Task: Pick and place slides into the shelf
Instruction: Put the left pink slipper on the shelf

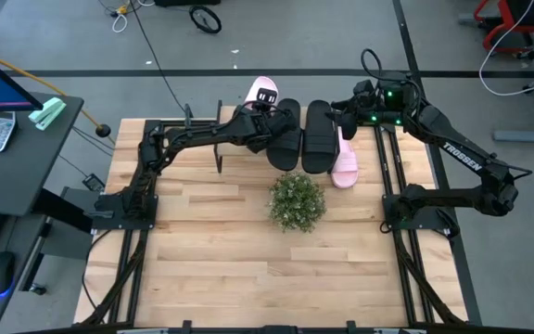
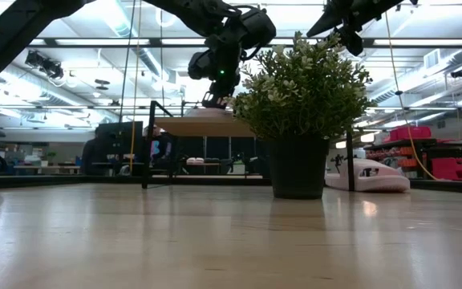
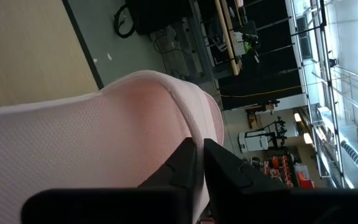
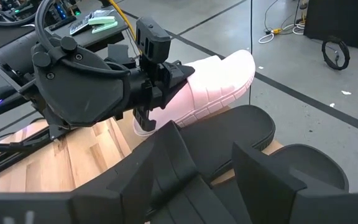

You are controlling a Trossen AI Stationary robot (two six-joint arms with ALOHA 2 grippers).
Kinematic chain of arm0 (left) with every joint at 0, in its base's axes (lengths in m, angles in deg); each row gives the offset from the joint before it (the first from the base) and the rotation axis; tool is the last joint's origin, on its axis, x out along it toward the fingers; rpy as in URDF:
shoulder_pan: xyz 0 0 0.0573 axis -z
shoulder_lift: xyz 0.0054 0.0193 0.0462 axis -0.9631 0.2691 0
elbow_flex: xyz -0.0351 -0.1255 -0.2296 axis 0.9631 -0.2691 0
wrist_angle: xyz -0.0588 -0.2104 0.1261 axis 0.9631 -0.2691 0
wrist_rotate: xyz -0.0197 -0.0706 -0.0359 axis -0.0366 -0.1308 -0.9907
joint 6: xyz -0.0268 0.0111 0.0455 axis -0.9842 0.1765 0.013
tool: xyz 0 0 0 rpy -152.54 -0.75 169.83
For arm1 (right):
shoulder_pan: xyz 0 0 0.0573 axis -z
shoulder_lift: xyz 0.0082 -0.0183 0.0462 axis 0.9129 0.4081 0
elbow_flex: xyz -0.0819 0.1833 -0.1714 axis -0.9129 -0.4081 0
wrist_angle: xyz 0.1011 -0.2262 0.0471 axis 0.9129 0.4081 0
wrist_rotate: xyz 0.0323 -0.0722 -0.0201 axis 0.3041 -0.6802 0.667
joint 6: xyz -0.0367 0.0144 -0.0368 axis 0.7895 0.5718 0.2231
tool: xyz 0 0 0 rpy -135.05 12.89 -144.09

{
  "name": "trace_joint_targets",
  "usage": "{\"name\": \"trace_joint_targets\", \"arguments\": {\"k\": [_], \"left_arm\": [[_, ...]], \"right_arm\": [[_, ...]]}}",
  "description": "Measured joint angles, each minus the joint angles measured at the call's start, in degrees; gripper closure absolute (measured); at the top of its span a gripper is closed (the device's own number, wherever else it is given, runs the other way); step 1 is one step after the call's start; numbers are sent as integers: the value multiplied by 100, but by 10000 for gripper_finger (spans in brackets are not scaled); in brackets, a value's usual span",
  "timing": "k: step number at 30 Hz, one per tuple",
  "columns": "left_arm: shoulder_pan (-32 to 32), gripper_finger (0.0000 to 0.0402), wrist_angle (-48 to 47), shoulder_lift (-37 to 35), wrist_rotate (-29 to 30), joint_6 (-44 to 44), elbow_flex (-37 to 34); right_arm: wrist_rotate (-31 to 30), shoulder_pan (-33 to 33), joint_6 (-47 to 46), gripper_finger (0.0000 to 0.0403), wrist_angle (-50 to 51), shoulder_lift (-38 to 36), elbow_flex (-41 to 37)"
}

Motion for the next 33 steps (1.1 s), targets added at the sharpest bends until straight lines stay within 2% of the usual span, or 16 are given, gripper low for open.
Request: {"name": "trace_joint_targets", "arguments": {"k": [13,23,33], "left_arm": [[0,304,193,0,-47,-1,2],[4,279,405,0,-113,418,2],[9,247,476,0,-188,443,4]], "right_arm": [[0,0,0,184,1,0,0],[2,0,-24,184,1,0,0],[2,1,-33,184,-1,0,0]]}}
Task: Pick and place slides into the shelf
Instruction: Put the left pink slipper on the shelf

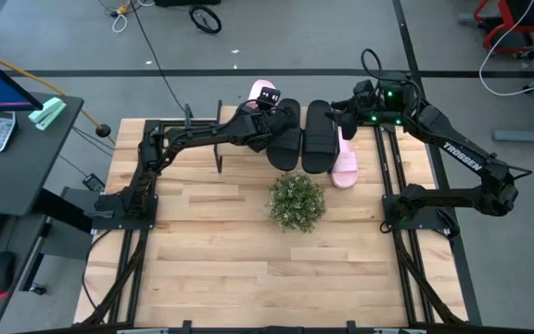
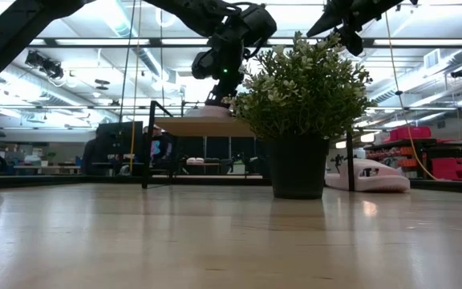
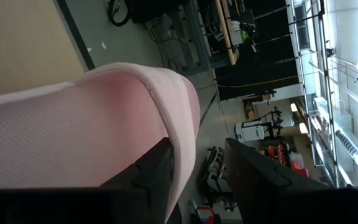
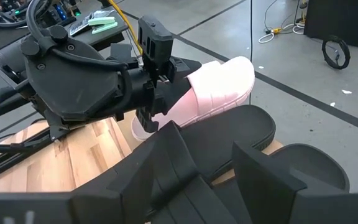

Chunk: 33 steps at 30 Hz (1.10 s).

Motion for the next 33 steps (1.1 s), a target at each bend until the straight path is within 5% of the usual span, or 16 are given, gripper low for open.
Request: {"name": "trace_joint_targets", "arguments": {"k": [15,33], "left_arm": [[17,200,197,0,-204,-22,0],[24,202,229,-2,-461,8,0]], "right_arm": [[-2,0,0,184,0,0,0],[0,1,-100,184,2,-1,0]]}}
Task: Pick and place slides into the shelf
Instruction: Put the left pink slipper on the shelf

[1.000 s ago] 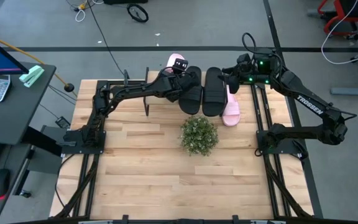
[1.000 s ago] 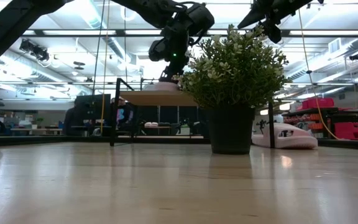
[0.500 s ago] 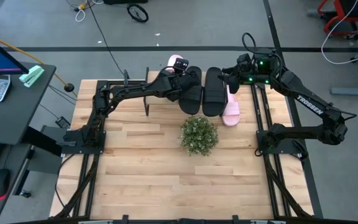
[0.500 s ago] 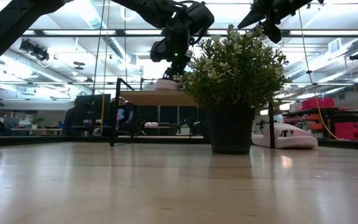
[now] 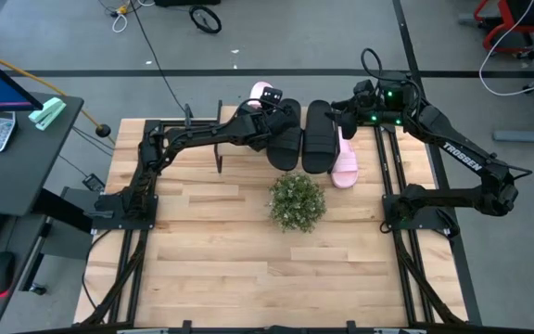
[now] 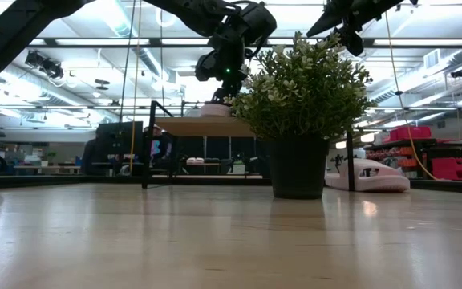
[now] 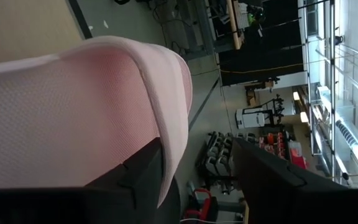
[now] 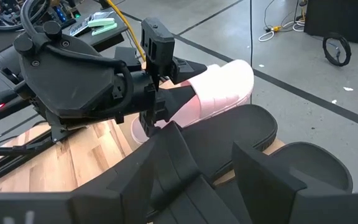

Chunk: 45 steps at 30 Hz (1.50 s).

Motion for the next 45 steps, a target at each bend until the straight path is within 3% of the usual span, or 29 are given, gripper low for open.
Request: {"name": "trace_joint_targets", "arguments": {"k": [25,45], "left_arm": [[72,120,70,-71,-17,-59,2],[109,118,6,-238,-38,281,4]], "right_arm": [[0,0,-5,184,4,-1,2],[2,-2,-58,184,86,1,2]]}}
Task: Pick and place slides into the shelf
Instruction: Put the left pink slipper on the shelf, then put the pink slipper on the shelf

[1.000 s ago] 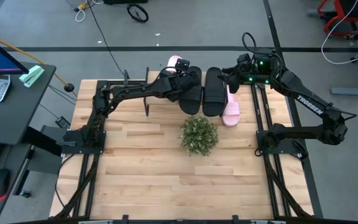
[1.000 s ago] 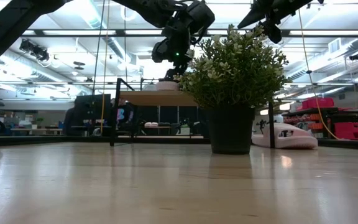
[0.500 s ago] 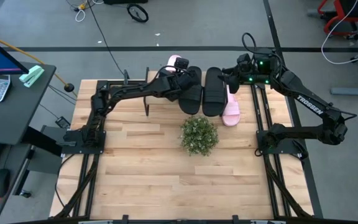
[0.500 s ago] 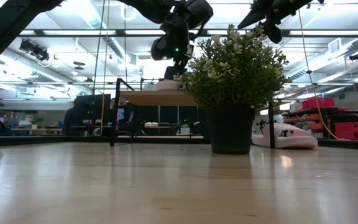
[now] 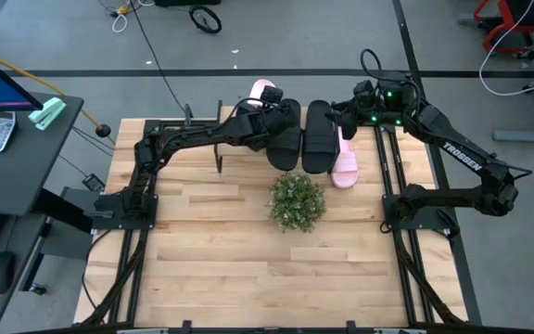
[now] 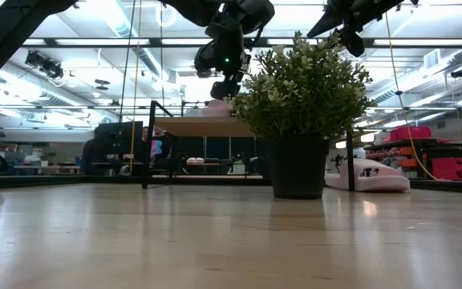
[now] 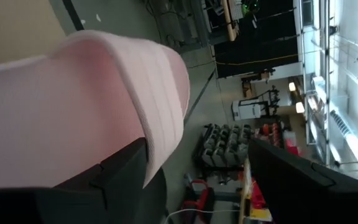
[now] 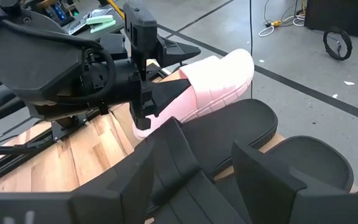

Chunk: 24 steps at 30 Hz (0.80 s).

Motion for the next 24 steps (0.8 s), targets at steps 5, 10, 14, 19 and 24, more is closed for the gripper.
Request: {"name": "trace_joint_targets", "arguments": {"k": [5,10,14,19,24], "left_arm": [[-46,118,-123,0,-107,376,0],[-153,118,-493,-2,-896,-394,0],[-162,118,-546,-4,-984,-474,0],[-122,118,-494,-4,-1113,-612,0],[-105,120,-496,-24,-1125,-630,0]], "right_arm": [[0,2,-17,184,2,0,0],[2,1,-96,184,0,0,0],[2,2,-98,184,0,0,0],[2,0,-101,184,0,0,0],[0,1,-140,184,0,0,0]]}}
